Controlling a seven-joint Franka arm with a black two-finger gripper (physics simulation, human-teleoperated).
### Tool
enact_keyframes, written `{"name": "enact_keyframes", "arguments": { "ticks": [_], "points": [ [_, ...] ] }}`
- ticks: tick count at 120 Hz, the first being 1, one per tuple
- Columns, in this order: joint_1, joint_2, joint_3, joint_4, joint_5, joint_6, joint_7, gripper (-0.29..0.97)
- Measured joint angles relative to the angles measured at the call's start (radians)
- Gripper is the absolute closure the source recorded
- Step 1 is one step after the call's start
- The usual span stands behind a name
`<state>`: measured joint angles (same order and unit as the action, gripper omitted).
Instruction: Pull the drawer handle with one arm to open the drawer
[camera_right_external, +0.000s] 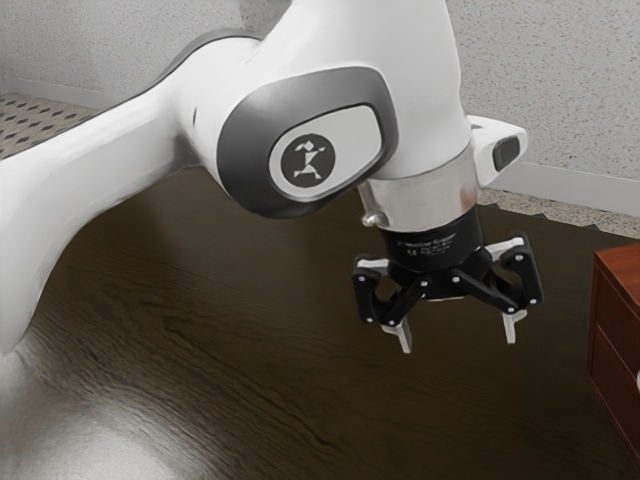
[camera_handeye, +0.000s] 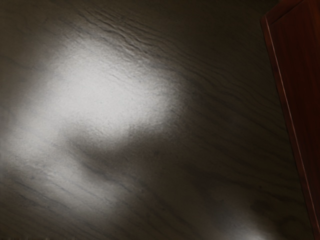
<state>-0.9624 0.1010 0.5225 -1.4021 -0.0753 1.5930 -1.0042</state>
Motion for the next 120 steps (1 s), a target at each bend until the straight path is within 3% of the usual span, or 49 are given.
{"name": "enact_keyframes", "arguments": {
  "ticks": [36, 54, 120],
  "points": [
    [0.002, 0.008, 0.0, -0.003, 0.006, 0.005, -0.166, 0.0],
    [0.004, 0.067, -0.003, 0.005, -0.018, 0.026, -0.225, 0.0],
    [0.049, 0.186, -0.063, 0.036, -0.075, 0.22, -0.305, 0.0]
  ]
}}
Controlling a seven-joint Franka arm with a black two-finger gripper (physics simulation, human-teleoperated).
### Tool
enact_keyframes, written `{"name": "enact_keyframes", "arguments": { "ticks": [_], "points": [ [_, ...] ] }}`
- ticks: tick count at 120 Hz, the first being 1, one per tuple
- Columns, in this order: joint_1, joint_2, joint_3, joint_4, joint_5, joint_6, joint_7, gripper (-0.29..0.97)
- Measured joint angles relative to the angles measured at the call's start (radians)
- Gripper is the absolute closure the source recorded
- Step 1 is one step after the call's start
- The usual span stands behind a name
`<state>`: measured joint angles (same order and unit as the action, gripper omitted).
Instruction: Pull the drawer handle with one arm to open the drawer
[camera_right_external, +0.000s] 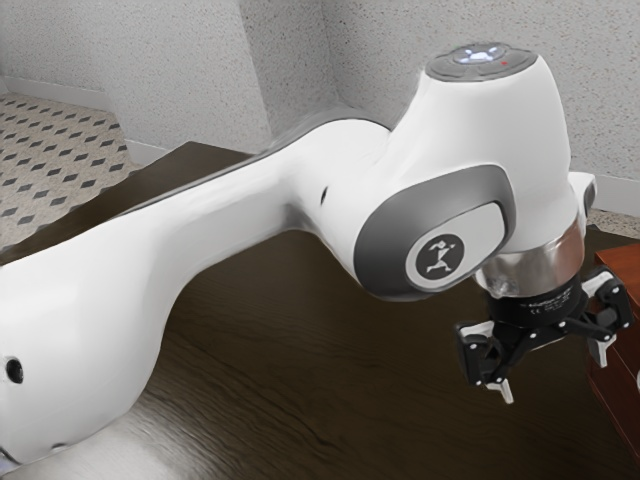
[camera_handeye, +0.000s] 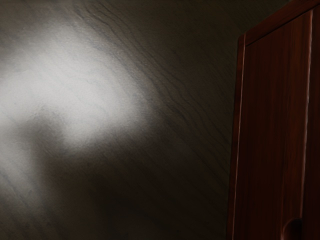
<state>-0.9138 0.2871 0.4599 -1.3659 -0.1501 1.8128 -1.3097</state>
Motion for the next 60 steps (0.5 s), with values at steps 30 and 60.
{"name": "enact_keyframes", "arguments": {
  "ticks": [30, 60],
  "points": [
    [0.019, 0.025, -0.018, 0.011, -0.028, 0.025, 0.005, 0.0],
    [-0.005, 0.017, -0.015, 0.011, -0.056, 0.02, 0.022, 0.0]
  ]
}}
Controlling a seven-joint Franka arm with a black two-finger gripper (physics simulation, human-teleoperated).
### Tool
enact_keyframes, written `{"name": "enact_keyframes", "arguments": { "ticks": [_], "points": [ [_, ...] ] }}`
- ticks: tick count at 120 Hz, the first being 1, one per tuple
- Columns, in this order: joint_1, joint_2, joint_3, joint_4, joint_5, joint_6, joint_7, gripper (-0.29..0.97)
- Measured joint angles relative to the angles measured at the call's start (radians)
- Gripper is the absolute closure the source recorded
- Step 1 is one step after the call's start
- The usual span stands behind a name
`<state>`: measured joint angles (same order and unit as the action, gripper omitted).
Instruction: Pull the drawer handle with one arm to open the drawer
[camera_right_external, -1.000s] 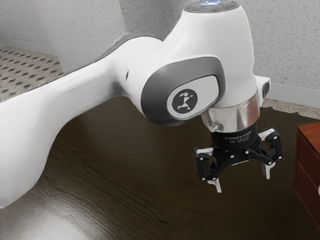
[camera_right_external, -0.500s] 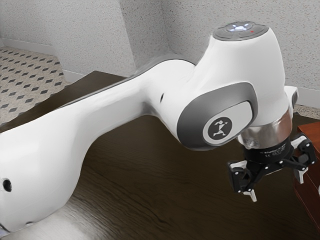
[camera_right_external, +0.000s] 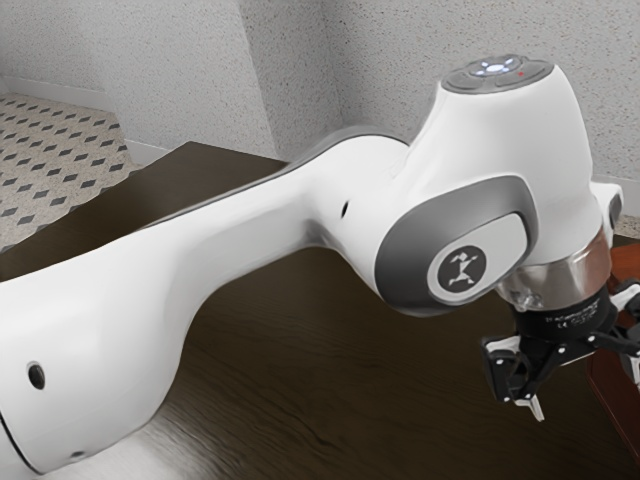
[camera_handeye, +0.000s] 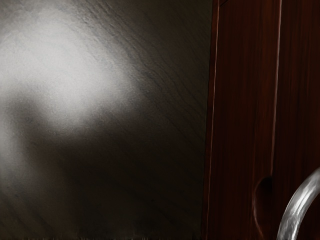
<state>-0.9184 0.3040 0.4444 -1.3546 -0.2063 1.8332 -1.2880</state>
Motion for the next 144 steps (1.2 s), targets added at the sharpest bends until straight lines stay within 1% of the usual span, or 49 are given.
{"name": "enact_keyframes", "arguments": {
  "ticks": [24, 84, 120, 144],
  "points": [
    [-0.002, 0.003, -0.001, -0.002, -0.012, 0.003, 0.023, 0.0],
    [0.005, 0.038, -0.013, -0.009, -0.016, 0.085, 0.054, 0.0],
    [-0.001, 0.048, -0.013, -0.011, -0.026, 0.12, 0.062, 0.14],
    [-0.004, 0.053, -0.013, -0.014, -0.032, 0.136, 0.065, 0.18]
  ]
}}
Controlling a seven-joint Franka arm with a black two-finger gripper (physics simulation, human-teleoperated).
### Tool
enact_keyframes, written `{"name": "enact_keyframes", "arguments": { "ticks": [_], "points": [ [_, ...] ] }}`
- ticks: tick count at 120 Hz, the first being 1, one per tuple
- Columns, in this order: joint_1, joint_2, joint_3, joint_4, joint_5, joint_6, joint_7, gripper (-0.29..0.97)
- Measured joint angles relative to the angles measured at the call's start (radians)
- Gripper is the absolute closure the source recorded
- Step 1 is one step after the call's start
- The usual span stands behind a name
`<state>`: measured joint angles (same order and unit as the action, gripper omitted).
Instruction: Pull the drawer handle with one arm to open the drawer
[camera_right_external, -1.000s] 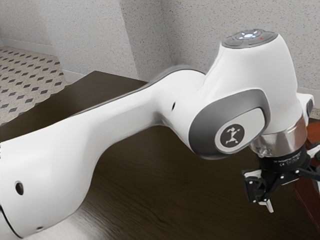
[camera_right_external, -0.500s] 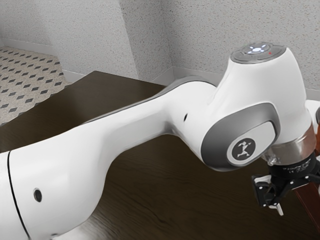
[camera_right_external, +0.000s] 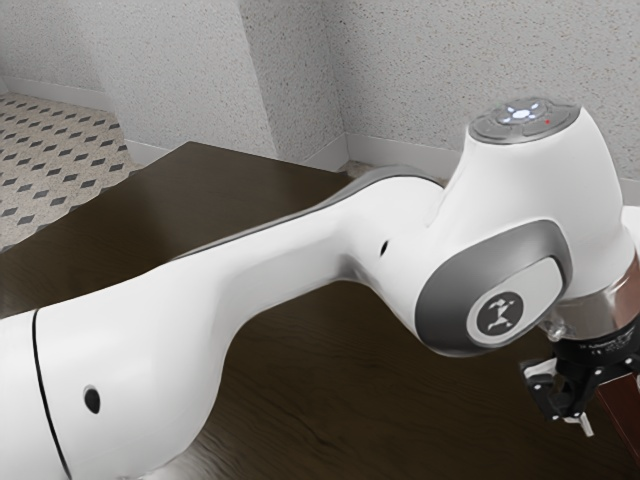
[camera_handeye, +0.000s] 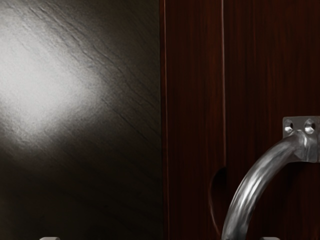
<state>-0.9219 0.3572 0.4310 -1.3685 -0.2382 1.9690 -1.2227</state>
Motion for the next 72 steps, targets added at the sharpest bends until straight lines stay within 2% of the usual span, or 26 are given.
{"name": "enact_keyframes", "arguments": {
  "ticks": [49, 72],
  "points": [
    [-0.001, -0.011, 0.001, -0.029, -0.001, -0.004, 0.005, 0.2],
    [0.003, -0.054, 0.0, -0.075, 0.0, -0.005, 0.008, 0.2]
  ]
}}
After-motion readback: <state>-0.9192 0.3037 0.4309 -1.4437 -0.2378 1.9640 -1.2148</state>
